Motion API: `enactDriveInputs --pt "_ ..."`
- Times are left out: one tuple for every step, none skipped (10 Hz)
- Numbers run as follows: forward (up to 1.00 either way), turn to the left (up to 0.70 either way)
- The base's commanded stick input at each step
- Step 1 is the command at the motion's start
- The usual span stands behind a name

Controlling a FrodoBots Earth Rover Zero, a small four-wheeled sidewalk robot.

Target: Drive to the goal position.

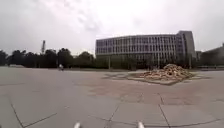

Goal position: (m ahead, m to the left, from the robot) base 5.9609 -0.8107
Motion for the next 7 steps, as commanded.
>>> enactDriveInputs --pt "0.85 0.0" --pt "0.85 0.0" --pt "0.85 0.0" --pt "0.85 0.0" --pt "0.85 0.0" --pt "0.85 0.0" --pt "0.85 0.0"
